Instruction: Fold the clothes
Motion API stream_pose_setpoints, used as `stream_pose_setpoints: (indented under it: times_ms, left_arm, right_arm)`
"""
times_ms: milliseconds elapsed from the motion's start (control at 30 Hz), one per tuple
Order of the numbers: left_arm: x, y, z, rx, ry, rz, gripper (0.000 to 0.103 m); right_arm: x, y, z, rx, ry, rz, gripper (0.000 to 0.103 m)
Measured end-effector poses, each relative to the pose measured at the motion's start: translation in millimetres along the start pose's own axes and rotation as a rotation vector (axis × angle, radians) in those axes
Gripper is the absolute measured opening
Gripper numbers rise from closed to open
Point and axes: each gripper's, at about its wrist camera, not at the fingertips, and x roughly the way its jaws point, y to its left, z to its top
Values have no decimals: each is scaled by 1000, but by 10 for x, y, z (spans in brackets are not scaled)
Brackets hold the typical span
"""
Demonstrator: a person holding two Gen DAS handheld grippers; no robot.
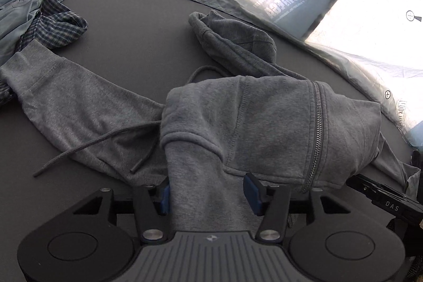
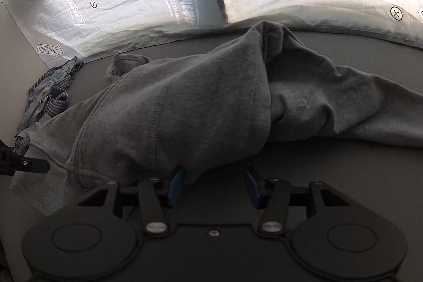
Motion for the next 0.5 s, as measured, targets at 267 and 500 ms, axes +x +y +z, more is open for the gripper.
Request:
stream_pose_setpoints:
  times_ms: [267, 500]
  left_arm:
    - [-74, -23, 2, -80, -47, -4, 6]
    - [-718, -209, -4, -31, -206, -56, 4]
  right_arm:
    - [-173, 59, 81, 36, -118, 46, 10]
    - [-1079, 255, 110, -29, -286, 23, 5]
